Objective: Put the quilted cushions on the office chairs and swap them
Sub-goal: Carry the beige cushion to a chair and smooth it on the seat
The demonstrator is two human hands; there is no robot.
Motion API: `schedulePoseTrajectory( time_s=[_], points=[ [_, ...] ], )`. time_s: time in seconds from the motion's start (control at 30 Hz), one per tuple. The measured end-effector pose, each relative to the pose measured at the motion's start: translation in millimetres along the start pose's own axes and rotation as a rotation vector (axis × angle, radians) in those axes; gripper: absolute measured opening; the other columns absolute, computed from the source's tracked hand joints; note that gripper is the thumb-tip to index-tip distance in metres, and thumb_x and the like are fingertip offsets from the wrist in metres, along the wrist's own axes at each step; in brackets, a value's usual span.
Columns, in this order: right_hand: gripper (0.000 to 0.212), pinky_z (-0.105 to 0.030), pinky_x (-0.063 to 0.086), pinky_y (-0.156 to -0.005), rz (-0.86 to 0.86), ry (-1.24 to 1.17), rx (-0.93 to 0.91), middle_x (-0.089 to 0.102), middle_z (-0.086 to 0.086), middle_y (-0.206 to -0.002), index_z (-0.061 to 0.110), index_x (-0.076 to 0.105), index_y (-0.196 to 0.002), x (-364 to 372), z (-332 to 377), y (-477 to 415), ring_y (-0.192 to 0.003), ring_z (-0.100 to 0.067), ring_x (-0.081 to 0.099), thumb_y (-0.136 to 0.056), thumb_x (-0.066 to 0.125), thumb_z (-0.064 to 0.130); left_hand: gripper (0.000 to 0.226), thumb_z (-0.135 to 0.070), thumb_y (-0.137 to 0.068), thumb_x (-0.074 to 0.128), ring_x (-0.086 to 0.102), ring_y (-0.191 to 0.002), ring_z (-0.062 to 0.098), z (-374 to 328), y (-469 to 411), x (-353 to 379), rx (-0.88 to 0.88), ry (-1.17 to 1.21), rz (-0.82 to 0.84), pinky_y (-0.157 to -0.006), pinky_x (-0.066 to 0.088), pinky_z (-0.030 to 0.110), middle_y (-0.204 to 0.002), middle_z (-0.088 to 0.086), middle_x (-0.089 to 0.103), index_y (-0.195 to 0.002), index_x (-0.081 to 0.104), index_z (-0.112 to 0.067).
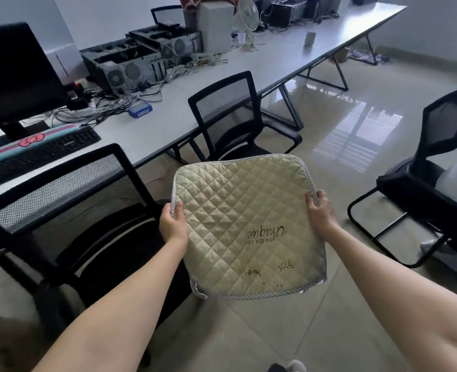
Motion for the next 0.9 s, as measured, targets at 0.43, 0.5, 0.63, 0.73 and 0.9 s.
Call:
schedulePoseTrajectory(
  time_s=[0.43, 0.5, 0.63, 0.73, 0.9],
  points=[
    [0.032, -0.034, 0.039, -0.076, 0.054, -0.020, -0.012, 0.058, -0.016, -0.105, 0.004, 0.047, -0.118, -116, -44, -139, -0.088, -0.024, 0.050, -0.098, 0.041, 0.028, 0.036, -0.033, -0.095, 0.046, 0.053, -0.082, 0.020, -38, 41, 169, -0.029, 0.015, -0.063, -0.066, 0.040, 0.027, -0.093, 0.010, 0.060, -0.104, 0.057, 0.000],
    [0.034, -0.031, 0.035, -0.077, 0.057, -0.017, -0.020, 0.058, -0.018, -0.109, 0.003, 0.046, -0.121, -126, -46, -158, -0.090, -0.025, 0.051, -0.098, 0.041, 0.027, 0.040, -0.036, -0.095, 0.046, 0.059, -0.089, 0.026, -40, 40, 186, -0.046, 0.010, -0.072, -0.069, 0.043, 0.029, -0.102, 0.013, 0.064, -0.111, 0.057, -0.001],
    [0.035, -0.029, 0.035, -0.079, 0.064, -0.014, -0.013, 0.058, -0.023, -0.121, 0.004, 0.046, -0.123, -133, -51, -194, -0.107, -0.036, 0.056, -0.098, 0.042, 0.028, 0.045, -0.036, -0.094, 0.048, 0.060, -0.106, 0.038, -44, 32, 212, -0.044, 0.020, -0.098, -0.085, 0.048, 0.038, -0.114, 0.024, 0.064, -0.115, 0.055, 0.003],
    [0.035, -0.028, 0.033, -0.078, 0.071, 0.003, -0.013, 0.058, -0.024, -0.122, 0.003, 0.046, -0.123, -133, -51, -221, -0.109, -0.036, 0.056, -0.098, 0.042, 0.027, 0.041, -0.034, -0.094, 0.048, 0.061, -0.102, 0.039, -45, 18, 231, -0.048, 0.025, -0.113, -0.078, 0.047, 0.037, -0.110, 0.025, 0.065, -0.110, 0.056, 0.003],
    [0.039, -0.033, 0.038, -0.086, 0.094, 0.012, -0.029, 0.055, -0.024, -0.128, 0.004, 0.044, -0.129, -125, -39, -278, -0.115, -0.037, 0.054, -0.098, 0.042, 0.029, 0.034, -0.031, -0.095, 0.047, 0.058, -0.083, 0.033, -47, -15, 265, -0.059, 0.058, -0.148, -0.070, 0.038, 0.028, -0.087, 0.017, 0.061, -0.100, 0.057, 0.001]
  ],
)
Point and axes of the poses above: each hand's wrist, its own y-axis away from the middle knuckle, its own x-axis out of the palm, z = x × y, the point moved 9 cm from there along -y, towards the middle knuckle
